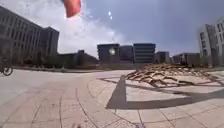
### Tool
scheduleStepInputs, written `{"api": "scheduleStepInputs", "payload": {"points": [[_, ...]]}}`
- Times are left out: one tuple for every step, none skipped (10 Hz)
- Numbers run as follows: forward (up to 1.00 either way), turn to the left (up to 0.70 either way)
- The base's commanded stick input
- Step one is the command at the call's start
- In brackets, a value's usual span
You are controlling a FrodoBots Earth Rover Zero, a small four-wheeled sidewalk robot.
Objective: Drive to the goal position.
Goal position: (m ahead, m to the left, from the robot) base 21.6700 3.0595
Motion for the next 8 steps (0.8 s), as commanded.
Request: {"api": "scheduleStepInputs", "payload": {"points": [[0.45, 0.03], [0.45, 0.03], [0.45, 0.03], [0.45, 0.03], [0.45, 0.03], [0.45, 0.03], [0.45, 0.03], [0.45, 0.03]]}}
